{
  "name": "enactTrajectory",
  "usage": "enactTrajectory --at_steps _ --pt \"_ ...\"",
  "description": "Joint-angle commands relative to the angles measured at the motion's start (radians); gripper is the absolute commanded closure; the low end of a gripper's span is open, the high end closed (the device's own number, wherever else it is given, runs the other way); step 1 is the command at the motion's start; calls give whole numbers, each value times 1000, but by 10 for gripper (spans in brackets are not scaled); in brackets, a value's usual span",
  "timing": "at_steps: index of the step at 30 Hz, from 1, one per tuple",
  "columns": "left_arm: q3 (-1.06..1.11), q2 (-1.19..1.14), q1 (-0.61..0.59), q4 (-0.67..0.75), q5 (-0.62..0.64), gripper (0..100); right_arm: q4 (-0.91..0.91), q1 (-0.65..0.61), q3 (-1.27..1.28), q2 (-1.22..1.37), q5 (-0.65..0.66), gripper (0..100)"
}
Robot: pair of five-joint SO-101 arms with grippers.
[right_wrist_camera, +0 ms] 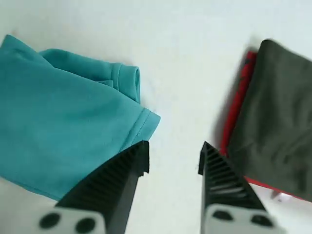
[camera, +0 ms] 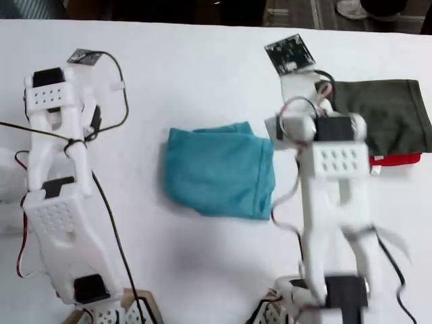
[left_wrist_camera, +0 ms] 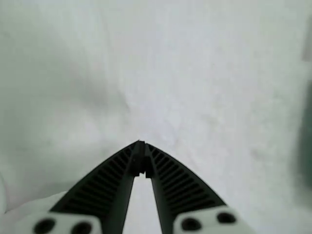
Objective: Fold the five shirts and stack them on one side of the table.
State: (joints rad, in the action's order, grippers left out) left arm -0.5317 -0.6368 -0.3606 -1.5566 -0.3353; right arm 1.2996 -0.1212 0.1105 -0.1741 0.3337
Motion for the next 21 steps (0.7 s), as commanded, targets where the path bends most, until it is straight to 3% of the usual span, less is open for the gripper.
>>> enactTrajectory --at_steps 1,11,21 --pt "-45 -31 25 14 -6 974 30 2 -170 260 -23 829" --pt "-65 -101 26 61 0 974 351 -64 -677 665 -15 829" --pt "-90 -106 23 57 0 974 400 -101 -724 789 -15 829"
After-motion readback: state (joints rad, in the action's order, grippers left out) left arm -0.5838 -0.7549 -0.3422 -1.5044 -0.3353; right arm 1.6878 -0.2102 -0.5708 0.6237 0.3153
